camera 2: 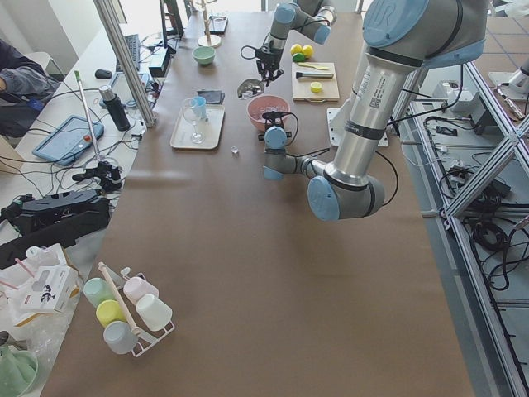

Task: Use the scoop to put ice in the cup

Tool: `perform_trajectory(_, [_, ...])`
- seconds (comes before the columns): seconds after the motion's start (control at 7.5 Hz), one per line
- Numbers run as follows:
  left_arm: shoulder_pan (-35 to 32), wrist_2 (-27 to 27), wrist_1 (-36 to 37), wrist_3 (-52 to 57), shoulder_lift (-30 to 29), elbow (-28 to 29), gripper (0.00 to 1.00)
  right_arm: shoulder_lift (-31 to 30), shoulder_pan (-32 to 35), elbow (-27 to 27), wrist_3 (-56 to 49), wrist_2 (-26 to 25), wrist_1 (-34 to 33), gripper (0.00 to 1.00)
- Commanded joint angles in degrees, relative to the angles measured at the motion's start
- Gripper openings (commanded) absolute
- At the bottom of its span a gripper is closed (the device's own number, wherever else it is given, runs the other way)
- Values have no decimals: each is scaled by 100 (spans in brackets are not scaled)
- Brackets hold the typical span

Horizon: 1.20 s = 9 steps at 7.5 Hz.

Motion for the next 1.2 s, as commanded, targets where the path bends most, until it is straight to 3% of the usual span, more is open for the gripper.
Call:
perform_trajectory(0.0, [-221, -242, 1188, 3, 310, -876, 98, -52, 2, 31, 313, -273, 387, 0])
perform_trajectory(0.53, [-836, -349, 3500, -6, 723, -2168, 98, -95, 2, 346, 235, 297, -534, 0])
perform_trajectory(0.93, [-1574, -332, 5102, -14, 821, -2540, 98, -149, 711, 312, 130, 815, -973, 0])
perform_trajectory(1.07, [-1767, -332, 5497, -6, 848, -2567, 98, -149, 1106, 112, -10, 1217, -1062, 0])
